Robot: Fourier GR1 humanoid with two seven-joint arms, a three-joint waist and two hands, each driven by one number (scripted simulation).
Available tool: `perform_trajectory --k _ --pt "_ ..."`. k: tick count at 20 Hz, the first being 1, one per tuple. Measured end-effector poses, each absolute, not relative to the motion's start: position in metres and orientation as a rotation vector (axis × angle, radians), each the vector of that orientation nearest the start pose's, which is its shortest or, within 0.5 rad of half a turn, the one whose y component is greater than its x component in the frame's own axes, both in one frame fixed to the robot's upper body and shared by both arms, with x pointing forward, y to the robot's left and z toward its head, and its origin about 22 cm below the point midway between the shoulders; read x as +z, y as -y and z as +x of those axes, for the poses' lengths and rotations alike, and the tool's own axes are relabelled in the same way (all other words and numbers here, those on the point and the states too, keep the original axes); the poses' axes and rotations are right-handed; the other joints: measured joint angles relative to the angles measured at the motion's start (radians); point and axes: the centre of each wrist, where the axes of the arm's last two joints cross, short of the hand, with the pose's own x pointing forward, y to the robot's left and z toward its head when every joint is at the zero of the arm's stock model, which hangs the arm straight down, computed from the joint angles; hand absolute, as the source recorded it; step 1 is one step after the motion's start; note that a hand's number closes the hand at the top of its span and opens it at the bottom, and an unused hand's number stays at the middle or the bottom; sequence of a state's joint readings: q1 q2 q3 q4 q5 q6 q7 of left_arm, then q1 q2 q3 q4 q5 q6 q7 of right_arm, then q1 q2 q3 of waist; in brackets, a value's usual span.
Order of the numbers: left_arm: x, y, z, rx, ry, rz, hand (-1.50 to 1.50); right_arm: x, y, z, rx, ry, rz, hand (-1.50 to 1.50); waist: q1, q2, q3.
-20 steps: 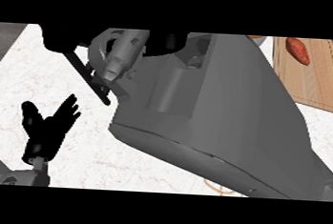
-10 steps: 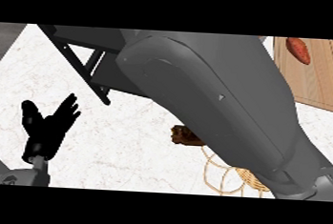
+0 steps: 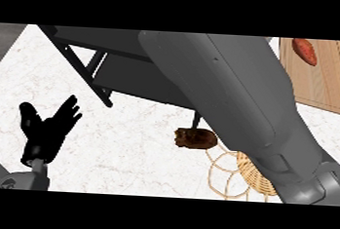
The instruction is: Pick the squash from the placemat and place it in the tiered shelf
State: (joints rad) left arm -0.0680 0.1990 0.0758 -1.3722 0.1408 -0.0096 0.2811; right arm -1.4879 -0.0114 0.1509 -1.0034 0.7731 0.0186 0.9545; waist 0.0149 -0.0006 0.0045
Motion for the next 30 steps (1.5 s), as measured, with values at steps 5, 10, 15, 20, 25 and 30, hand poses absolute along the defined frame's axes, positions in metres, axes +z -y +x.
perform_trajectory --k 5,10,15,20,25,30 --pt "-0.017 -0.294 0.256 0.033 1.173 0.091 0.00 0.332 -0.016 0.373 0.643 1.625 -0.904 1.50 0.001 0.000 0.000" --pt "-0.015 -0.290 0.254 0.028 1.173 0.091 0.00 0.327 -0.011 0.380 0.659 1.630 -0.895 1.50 -0.001 -0.001 0.000" --pt "-0.016 -0.295 0.255 0.036 1.162 0.091 0.00 0.327 -0.011 0.381 0.683 1.611 -0.912 1.50 -0.004 -0.002 0.000" --pt "-0.016 -0.296 0.253 0.035 1.171 0.091 0.00 0.337 0.000 0.381 0.477 1.642 -0.831 -1.50 -0.005 -0.002 0.000" --pt "-0.016 -0.296 0.255 0.030 1.171 0.084 0.00 0.345 0.007 0.381 0.303 1.684 -0.704 -1.50 0.001 0.000 -0.001" --pt "-0.016 -0.291 0.256 0.026 1.172 0.085 0.00 0.351 0.015 0.381 0.133 1.731 -0.566 -1.50 0.003 0.000 0.000"
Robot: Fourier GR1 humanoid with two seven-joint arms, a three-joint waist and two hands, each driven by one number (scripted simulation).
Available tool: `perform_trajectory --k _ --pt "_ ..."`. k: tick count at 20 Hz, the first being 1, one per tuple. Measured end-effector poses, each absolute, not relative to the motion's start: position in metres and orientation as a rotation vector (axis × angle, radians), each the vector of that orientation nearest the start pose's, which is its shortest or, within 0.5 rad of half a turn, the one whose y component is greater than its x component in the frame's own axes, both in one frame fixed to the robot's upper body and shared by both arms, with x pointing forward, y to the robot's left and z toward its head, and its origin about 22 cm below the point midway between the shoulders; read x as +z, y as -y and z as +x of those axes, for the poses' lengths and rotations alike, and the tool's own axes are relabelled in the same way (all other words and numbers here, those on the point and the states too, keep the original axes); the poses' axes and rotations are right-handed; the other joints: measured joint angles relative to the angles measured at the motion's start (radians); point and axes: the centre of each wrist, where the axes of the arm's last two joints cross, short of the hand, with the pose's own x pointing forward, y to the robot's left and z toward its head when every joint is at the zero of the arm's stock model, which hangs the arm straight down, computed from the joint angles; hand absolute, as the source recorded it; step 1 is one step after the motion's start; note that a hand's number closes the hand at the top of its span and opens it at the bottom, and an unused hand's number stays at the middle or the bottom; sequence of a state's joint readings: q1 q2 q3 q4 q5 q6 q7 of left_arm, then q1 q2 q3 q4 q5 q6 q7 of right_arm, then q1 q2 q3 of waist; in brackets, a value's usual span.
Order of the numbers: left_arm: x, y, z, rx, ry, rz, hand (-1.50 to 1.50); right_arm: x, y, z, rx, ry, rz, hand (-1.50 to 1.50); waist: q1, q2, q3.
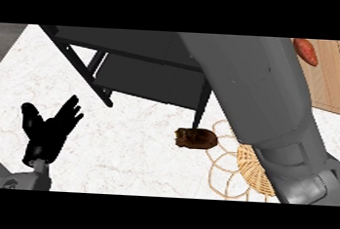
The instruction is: Pick the squash from the placemat and place it in the tiered shelf
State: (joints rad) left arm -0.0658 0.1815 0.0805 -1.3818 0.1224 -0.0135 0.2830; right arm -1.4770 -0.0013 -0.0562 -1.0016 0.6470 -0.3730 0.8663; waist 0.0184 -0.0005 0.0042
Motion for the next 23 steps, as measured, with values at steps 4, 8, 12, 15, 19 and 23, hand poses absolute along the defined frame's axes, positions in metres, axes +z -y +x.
perform_trajectory --k 4,8,12,15,19,23 --pt "-0.016 -0.293 0.253 0.037 1.172 0.092 0.00 0.360 0.029 0.381 -0.009 1.758 -0.531 -1.50 -0.006 -0.002 0.000" --pt "-0.014 -0.297 0.250 0.046 1.161 0.095 0.00 0.368 0.054 0.383 -0.121 1.771 -0.611 -1.50 -0.015 -0.005 -0.001" --pt "-0.016 -0.300 0.248 0.050 1.157 0.099 0.00 0.380 0.088 0.381 -0.256 1.765 -0.673 -1.50 -0.025 -0.007 -0.001" --pt "-0.017 -0.298 0.246 0.056 1.153 0.098 0.00 0.383 0.120 0.376 -0.359 1.754 -0.689 -1.50 -0.033 -0.010 0.000" --pt "-0.017 -0.297 0.242 0.058 1.161 0.113 0.00 0.383 0.164 0.360 -0.442 1.735 -0.661 -1.50 -0.038 -0.011 0.001" --pt "-0.020 -0.300 0.243 0.060 1.155 0.112 0.00 0.380 0.206 0.334 -0.459 1.748 -0.623 -1.50 -0.042 -0.012 0.002"
